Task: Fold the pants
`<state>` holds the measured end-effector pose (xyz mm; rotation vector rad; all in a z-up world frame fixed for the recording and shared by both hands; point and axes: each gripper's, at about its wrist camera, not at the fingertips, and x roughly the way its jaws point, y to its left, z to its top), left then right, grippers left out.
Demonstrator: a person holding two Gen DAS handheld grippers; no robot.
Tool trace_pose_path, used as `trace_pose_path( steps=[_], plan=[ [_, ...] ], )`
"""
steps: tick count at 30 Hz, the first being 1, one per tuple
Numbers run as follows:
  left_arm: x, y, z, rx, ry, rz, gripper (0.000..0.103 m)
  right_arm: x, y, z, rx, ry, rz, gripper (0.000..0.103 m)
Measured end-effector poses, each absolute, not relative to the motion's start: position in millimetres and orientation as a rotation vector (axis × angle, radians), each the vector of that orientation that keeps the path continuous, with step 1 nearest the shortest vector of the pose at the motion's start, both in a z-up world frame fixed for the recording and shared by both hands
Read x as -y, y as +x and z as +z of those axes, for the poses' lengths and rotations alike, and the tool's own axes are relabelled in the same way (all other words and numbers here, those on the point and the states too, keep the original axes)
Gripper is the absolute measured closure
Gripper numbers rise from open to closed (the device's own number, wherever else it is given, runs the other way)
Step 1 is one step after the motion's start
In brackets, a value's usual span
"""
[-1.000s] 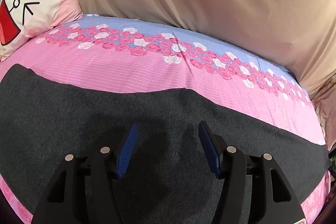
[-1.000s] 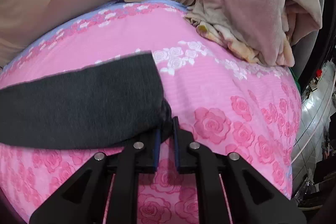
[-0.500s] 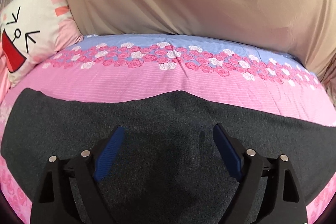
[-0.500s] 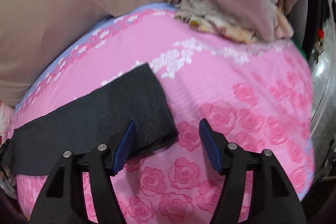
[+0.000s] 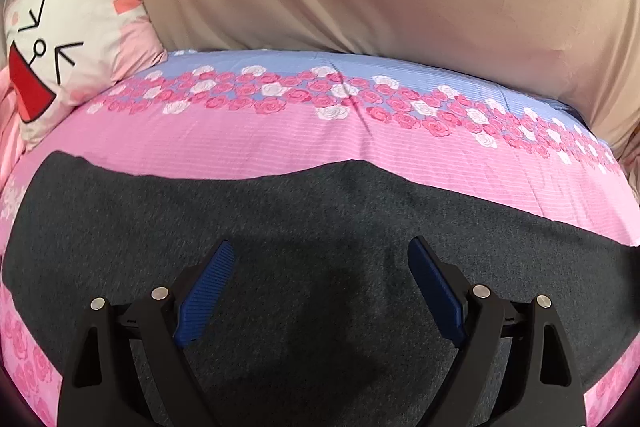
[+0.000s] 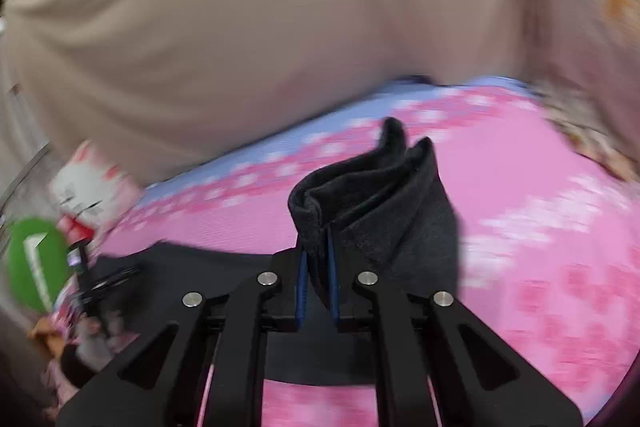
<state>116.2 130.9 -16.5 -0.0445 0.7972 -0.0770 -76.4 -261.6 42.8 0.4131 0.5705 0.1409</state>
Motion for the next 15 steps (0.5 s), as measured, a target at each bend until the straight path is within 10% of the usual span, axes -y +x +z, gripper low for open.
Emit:
trace_pose_path(
  steps=[9,13,15],
  plan=[
    [-154.0,111.9,-18.0,-0.835,-0.158,-0.106,0.017,97.0,-9.2,-20.3,-0.795,0.262,0.352,0.089],
    [-150.0,109.3,-16.6,-0.834,-0.142,-0.127,0.017,172.9,-65.7,-5.2,-0.634,0.352,0.135,0.014],
    [-143.9,106.5,-15.2,-0.829,-0.121,-0.148,0.017,216.0,-92.2,-15.7,-0.647,0.387,0.022,0.014]
  ],
)
